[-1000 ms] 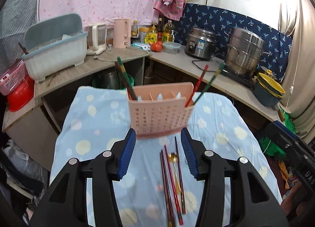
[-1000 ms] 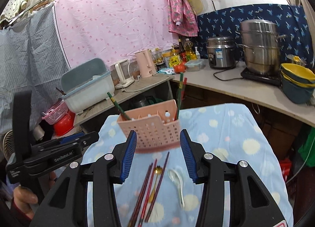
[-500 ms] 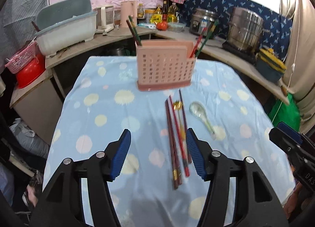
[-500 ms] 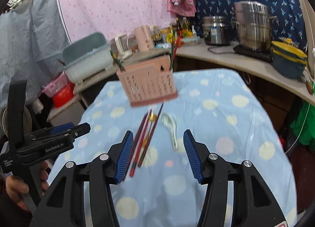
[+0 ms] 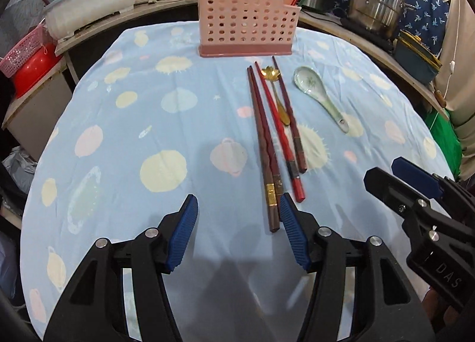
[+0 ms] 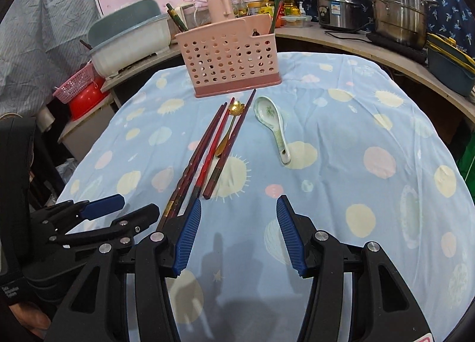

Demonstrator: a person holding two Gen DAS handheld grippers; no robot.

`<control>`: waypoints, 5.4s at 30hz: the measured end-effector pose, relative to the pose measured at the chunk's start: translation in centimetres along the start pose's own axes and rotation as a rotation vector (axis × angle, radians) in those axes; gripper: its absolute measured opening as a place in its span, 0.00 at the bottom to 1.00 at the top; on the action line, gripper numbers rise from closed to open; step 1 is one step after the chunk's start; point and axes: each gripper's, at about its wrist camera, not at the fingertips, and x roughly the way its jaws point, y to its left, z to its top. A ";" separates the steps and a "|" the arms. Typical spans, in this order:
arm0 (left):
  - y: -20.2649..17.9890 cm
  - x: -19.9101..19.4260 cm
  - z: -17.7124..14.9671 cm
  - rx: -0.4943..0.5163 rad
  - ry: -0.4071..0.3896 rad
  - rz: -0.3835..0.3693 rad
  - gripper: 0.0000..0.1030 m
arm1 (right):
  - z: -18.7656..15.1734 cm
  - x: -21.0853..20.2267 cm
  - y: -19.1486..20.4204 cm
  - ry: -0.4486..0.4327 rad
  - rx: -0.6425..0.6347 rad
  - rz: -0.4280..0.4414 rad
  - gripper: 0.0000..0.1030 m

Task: Organize utensils
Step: 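Grasp a dark brown chopstick with the left tool while the right tool grasps a red chopstick, then lift both chopsticks and carry them over the pink holder, then drop the chopsticks into the pink holder and open both tools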

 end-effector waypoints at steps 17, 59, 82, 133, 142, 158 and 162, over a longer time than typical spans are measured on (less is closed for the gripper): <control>-0.3 2.1 0.4 0.026 0.030 0.029 0.47 | 0.8 2.1 0.4 0.036 -0.016 -0.011 0.50; 2.1 0.4 0.5 -0.057 0.018 -0.065 0.08 | 1.8 3.4 -0.2 0.080 0.027 -0.050 0.07; 1.3 -10.4 6.9 -0.055 -0.213 -0.103 0.07 | 8.1 -7.6 0.0 -0.201 0.032 0.015 0.07; 1.7 -5.1 35.5 -0.036 -0.506 -0.095 0.14 | 32.9 4.8 1.1 -0.399 -0.013 -0.005 0.18; 0.6 -6.2 33.6 -0.004 -0.515 -0.046 0.51 | 31.2 2.8 1.2 -0.434 -0.007 -0.016 0.42; -0.2 -8.2 24.5 0.003 -0.411 -0.072 0.51 | 21.5 -2.8 1.0 -0.357 0.009 -0.002 0.42; -0.4 -8.0 20.8 0.008 -0.360 -0.080 0.51 | 17.2 -3.7 0.3 -0.296 0.041 0.016 0.42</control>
